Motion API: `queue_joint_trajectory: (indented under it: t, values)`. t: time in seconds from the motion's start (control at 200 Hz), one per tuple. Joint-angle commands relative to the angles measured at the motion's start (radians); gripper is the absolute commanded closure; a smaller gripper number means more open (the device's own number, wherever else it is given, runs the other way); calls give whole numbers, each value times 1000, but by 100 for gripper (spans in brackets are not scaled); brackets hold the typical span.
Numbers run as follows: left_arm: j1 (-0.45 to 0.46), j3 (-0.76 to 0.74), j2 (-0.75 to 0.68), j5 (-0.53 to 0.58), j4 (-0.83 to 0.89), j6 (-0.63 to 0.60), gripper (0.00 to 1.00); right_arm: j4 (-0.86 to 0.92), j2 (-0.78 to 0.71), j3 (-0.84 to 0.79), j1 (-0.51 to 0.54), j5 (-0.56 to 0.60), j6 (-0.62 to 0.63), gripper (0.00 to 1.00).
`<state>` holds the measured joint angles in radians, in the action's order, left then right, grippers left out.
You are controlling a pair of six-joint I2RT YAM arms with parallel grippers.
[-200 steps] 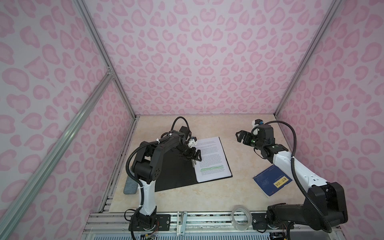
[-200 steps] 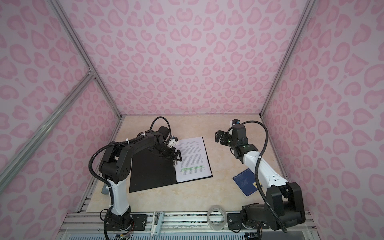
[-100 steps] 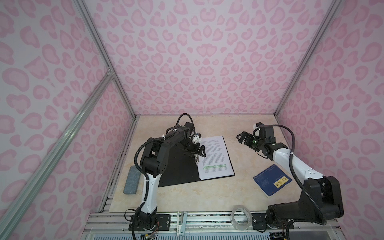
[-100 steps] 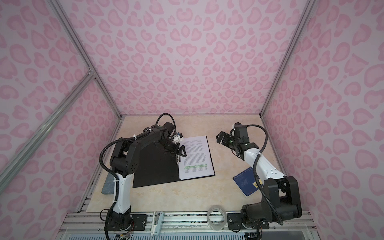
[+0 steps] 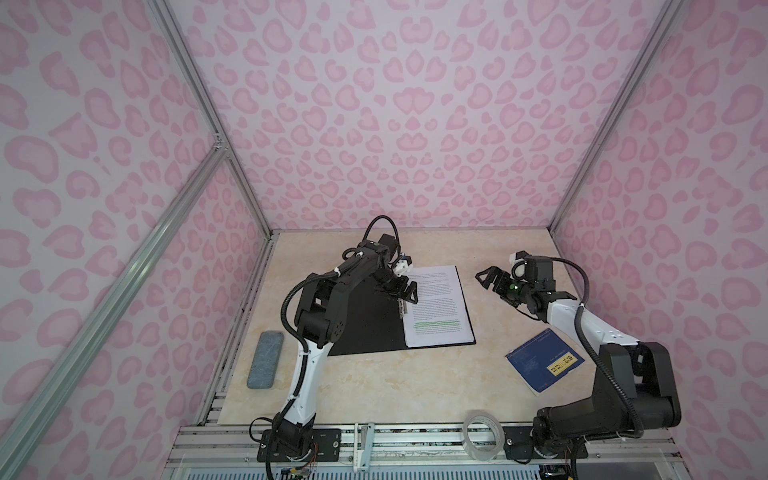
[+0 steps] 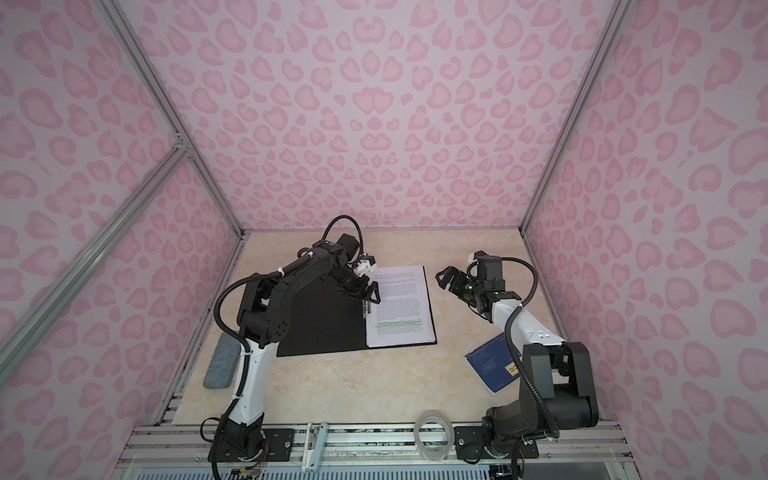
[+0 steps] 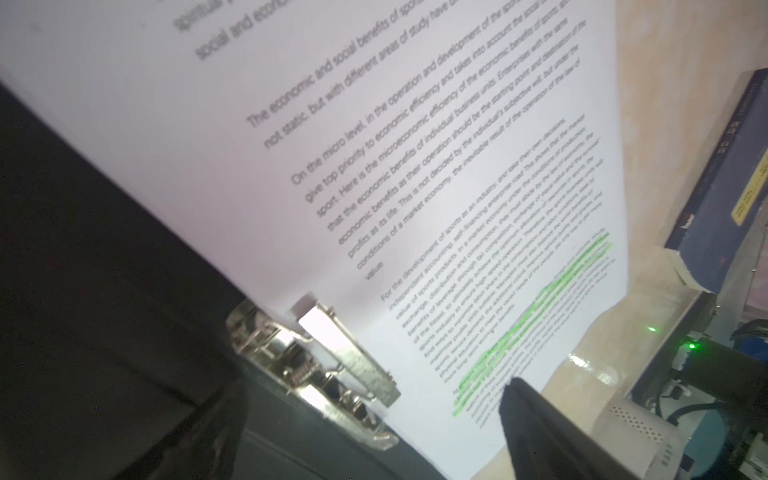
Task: Put the files into the folder
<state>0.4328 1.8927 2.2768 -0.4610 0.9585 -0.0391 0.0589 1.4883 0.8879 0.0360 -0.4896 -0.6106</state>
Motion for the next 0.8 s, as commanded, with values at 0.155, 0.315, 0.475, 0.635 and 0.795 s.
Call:
queue_joint_trajectory:
  t: [0.155, 0.315, 0.475, 0.635, 0.795]
  values:
    - [-157, -205, -305, 172, 44, -48, 2, 191, 61, 110, 24, 43, 129, 1]
    - [-300, -278, -337, 182, 68, -8, 2, 300, 108, 162, 25, 30, 197, 1]
    - [-368, -328, -328, 264, 67, 39, 2, 372, 179, 209, 25, 27, 245, 1]
    - [-402, -312, -274, 268, 89, 32, 2, 424, 250, 258, 27, 17, 280, 9]
    - [-414, -278, -213, 314, 104, 50, 2, 483, 305, 304, 26, 35, 291, 11]
